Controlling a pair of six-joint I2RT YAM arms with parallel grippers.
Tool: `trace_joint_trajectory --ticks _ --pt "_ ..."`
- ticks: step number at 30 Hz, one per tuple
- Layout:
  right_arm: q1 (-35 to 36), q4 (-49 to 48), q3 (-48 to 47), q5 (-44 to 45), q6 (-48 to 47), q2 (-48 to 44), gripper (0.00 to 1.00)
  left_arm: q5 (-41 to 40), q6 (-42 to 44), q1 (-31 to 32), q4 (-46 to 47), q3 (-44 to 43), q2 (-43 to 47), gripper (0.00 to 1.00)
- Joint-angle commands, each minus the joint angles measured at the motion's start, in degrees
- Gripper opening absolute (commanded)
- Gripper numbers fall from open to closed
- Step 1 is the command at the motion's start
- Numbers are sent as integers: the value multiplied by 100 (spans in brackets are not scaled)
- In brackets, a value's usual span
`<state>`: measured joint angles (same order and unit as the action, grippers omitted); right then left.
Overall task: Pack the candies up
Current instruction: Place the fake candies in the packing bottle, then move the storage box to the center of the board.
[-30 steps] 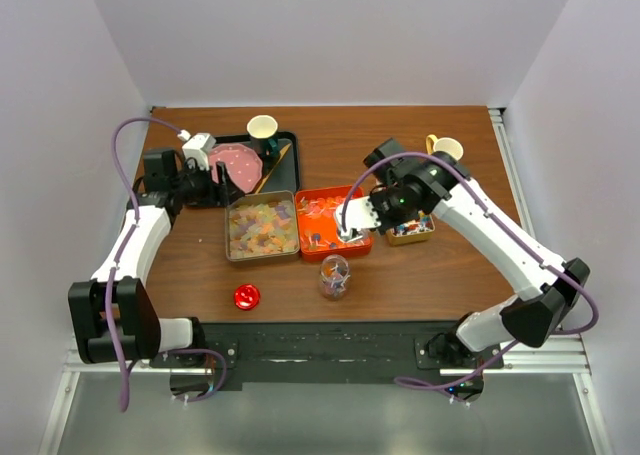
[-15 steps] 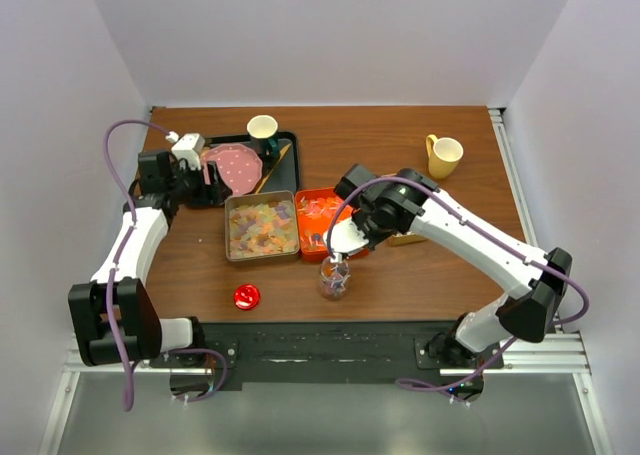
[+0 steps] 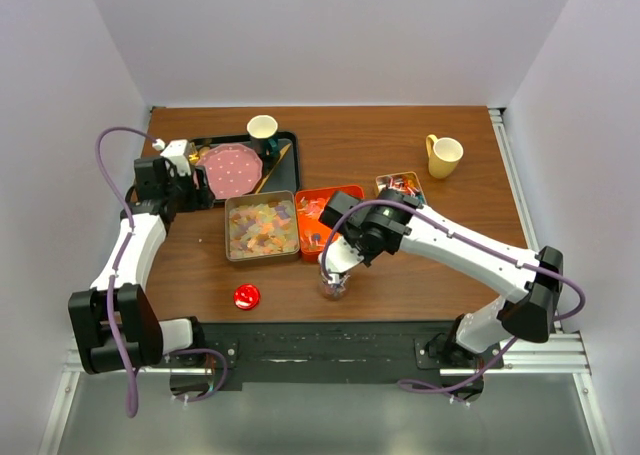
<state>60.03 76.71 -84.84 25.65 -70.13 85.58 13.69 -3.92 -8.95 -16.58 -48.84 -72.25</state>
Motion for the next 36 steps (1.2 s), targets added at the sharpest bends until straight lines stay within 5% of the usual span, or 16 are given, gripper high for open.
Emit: trace_joint_trajectory --ticks 1,7,12,17,19,29,36 --pt "88 1444 -50 555 113 29 0 -262 -47 -54 32 23 79 72" --pt "149 1444 -42 669 131 -24 0 -349 -336 -45 41 146 -69 71" --pt "167 1444 -77 713 157 -164 0 -595 -653 -45 23 330 -149 59" --pt "141 1452 -383 512 464 -252 0 -325 -926 -45 120 629 -281 11" --pt "53 1365 -524 302 762 -252 0 -245 -1005 -45 164 674 -429 1" --pt "-1590 363 -1456 -341 2459 362 0 502 -1023 525 322 621 -1063 0" --pt "-1907 -137 -904 -517 2978 222 0 634 -1031 842 436 525 -1467 0"
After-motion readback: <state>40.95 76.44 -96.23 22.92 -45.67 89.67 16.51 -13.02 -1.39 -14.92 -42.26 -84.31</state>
